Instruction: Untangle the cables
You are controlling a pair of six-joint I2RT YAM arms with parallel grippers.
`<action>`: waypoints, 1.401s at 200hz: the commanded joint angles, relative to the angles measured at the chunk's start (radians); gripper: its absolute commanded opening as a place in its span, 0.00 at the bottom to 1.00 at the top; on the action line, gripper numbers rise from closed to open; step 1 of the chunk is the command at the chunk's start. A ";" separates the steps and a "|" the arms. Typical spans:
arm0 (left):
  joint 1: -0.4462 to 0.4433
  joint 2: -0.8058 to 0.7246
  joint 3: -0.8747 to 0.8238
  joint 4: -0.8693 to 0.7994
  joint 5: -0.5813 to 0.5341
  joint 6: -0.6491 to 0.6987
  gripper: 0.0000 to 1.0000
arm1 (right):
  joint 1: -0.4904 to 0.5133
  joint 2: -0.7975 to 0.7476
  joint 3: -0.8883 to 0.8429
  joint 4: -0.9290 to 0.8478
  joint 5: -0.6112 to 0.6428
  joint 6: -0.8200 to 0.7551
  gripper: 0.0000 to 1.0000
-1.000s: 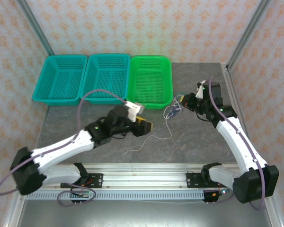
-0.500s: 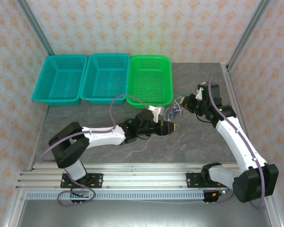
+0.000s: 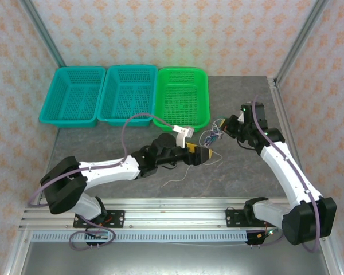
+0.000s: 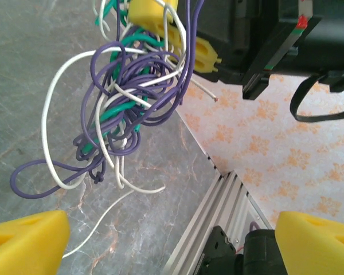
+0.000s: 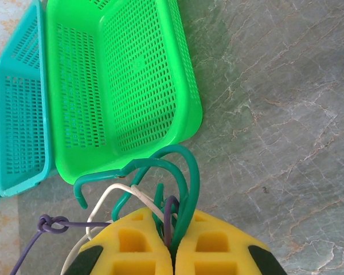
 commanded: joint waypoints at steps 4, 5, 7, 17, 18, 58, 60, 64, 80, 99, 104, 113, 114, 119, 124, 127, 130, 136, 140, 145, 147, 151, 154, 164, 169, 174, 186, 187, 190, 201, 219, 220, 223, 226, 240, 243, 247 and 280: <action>-0.009 0.049 0.033 -0.010 -0.052 -0.025 0.95 | 0.005 0.014 -0.011 0.058 -0.012 0.065 0.00; -0.011 0.053 0.035 -0.006 -0.051 -0.030 0.95 | 0.005 0.014 -0.012 0.060 -0.012 0.067 0.00; -0.013 0.058 0.038 0.003 -0.050 -0.037 0.95 | 0.005 0.015 -0.013 0.062 -0.012 0.070 0.00; -0.019 0.092 0.053 0.040 -0.055 -0.074 0.95 | 0.005 0.015 -0.012 0.065 -0.010 0.077 0.00; -0.019 0.094 0.057 0.042 -0.056 -0.078 0.95 | 0.005 0.016 -0.012 0.065 -0.010 0.078 0.00; -0.048 0.190 0.117 0.081 -0.183 -0.152 0.92 | 0.006 0.009 -0.011 0.059 0.002 0.091 0.00; -0.049 0.194 0.117 0.090 -0.186 -0.156 0.92 | 0.005 0.010 -0.011 0.059 0.003 0.093 0.00; -0.048 0.200 0.117 0.108 -0.194 -0.164 0.91 | 0.005 0.009 -0.013 0.060 0.003 0.097 0.00; -0.048 0.228 0.134 0.158 -0.222 -0.176 0.89 | 0.005 0.000 -0.027 0.069 0.021 0.128 0.00; -0.049 0.259 0.165 0.156 -0.262 -0.181 0.86 | 0.005 -0.020 -0.057 0.087 0.070 0.194 0.00; -0.049 0.264 0.170 0.148 -0.279 -0.183 0.85 | 0.005 -0.025 -0.064 0.092 0.082 0.216 0.00; -0.052 0.268 0.180 0.118 -0.328 -0.187 0.82 | 0.005 -0.032 -0.079 0.101 0.096 0.249 0.00; -0.051 0.268 0.180 0.114 -0.333 -0.188 0.82 | 0.005 -0.033 -0.081 0.103 0.097 0.253 0.00; -0.051 0.271 0.186 0.099 -0.354 -0.187 0.80 | 0.005 -0.035 -0.087 0.107 0.098 0.269 0.00; -0.052 0.273 0.190 0.083 -0.369 -0.188 0.78 | 0.005 -0.036 -0.092 0.108 0.098 0.285 0.00; -0.051 0.275 0.194 0.074 -0.376 -0.187 0.77 | 0.005 -0.034 -0.094 0.107 0.097 0.294 0.00; -0.051 0.276 0.196 0.068 -0.382 -0.187 0.76 | 0.005 -0.033 -0.095 0.108 0.097 0.301 0.00; -0.051 0.279 0.201 0.063 -0.386 -0.184 0.74 | 0.005 -0.032 -0.098 0.107 0.096 0.318 0.00; -0.051 0.281 0.203 0.064 -0.386 -0.182 0.73 | 0.005 -0.031 -0.099 0.107 0.095 0.331 0.00; -0.051 0.284 0.203 0.063 -0.383 -0.181 0.72 | 0.005 -0.031 -0.102 0.108 0.095 0.346 0.00; -0.051 0.284 0.203 0.063 -0.382 -0.182 0.71 | 0.004 -0.031 -0.104 0.109 0.095 0.353 0.00; -0.052 0.285 0.203 0.064 -0.380 -0.183 0.69 | 0.003 -0.031 -0.106 0.111 0.094 0.366 0.00; -0.051 0.285 0.202 0.064 -0.377 -0.185 0.68 | 0.002 -0.031 -0.106 0.111 0.097 0.375 0.00; -0.052 0.284 0.198 0.064 -0.373 -0.187 0.66 | 0.000 -0.033 -0.105 0.101 0.116 0.415 0.00; -0.051 0.282 0.194 0.064 -0.369 -0.190 0.66 | -0.004 -0.033 -0.104 0.090 0.124 0.435 0.00; -0.051 0.283 0.190 0.069 -0.361 -0.191 0.66 | -0.009 -0.033 -0.103 0.083 0.132 0.464 0.00; -0.051 0.286 0.180 0.089 -0.340 -0.191 0.66 | -0.020 -0.034 -0.110 0.080 0.136 0.535 0.00; -0.051 0.286 0.178 0.092 -0.339 -0.191 0.67 | -0.021 -0.035 -0.111 0.081 0.136 0.541 0.00; -0.051 0.288 0.177 0.099 -0.331 -0.190 0.67 | -0.024 -0.036 -0.115 0.087 0.131 0.558 0.00; -0.052 0.302 0.178 0.124 -0.300 -0.191 0.68 | -0.032 -0.041 -0.132 0.125 0.112 0.609 0.00; -0.051 0.328 0.202 0.128 -0.268 -0.206 0.69 | -0.033 -0.042 -0.149 0.181 0.077 0.666 0.00; -0.052 0.330 0.203 0.127 -0.268 -0.208 0.69 | -0.034 -0.042 -0.150 0.182 0.075 0.669 0.00; -0.051 0.335 0.207 0.124 -0.270 -0.212 0.69 | -0.033 -0.040 -0.150 0.186 0.069 0.674 0.00; -0.051 0.338 0.210 0.120 -0.273 -0.215 0.69 | -0.033 -0.039 -0.152 0.190 0.065 0.681 0.00; -0.051 0.346 0.220 0.108 -0.297 -0.231 0.68 | -0.033 -0.038 -0.157 0.200 0.046 0.699 0.00; -0.051 0.348 0.222 0.104 -0.304 -0.234 0.66 | -0.033 -0.039 -0.159 0.199 0.044 0.702 0.00; -0.049 0.348 0.224 0.098 -0.312 -0.236 0.64 | -0.033 -0.040 -0.163 0.199 0.042 0.707 0.00; -0.047 0.345 0.255 0.039 -0.322 -0.235 0.09 | -0.036 -0.068 -0.186 0.168 0.076 0.715 0.00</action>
